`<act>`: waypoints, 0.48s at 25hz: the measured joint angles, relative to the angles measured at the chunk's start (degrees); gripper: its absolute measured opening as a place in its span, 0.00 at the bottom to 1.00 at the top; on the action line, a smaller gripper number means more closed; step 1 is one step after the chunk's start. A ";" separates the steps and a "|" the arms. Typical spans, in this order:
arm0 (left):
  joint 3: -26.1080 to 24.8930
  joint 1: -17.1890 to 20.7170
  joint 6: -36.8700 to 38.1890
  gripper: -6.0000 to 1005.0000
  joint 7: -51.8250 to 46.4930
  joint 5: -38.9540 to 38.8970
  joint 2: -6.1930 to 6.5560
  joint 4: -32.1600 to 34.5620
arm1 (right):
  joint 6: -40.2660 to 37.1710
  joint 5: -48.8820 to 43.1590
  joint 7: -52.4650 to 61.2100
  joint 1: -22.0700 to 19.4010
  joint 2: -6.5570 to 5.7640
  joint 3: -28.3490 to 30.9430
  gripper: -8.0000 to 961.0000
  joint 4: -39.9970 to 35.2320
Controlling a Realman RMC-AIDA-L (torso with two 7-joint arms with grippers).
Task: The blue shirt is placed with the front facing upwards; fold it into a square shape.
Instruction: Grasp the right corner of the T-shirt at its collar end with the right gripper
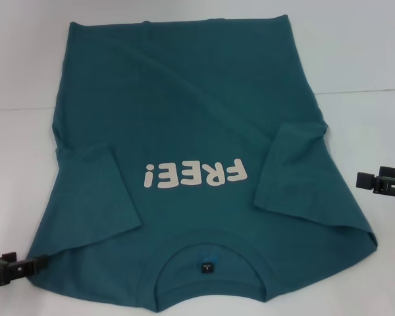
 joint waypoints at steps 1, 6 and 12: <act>0.06 -0.05 0.00 0.84 0.00 0.00 0.01 -0.14 | 0.00 0.00 0.00 -0.01 0.00 0.00 0.98 0.02; 0.87 -0.52 0.57 0.84 0.08 0.12 0.09 -1.03 | -0.02 -0.08 0.01 -0.02 0.01 -0.01 0.99 0.06; 1.85 -0.61 3.04 0.84 -0.15 0.13 0.07 -0.50 | -0.04 -0.09 0.08 -0.02 0.03 -0.04 0.99 0.11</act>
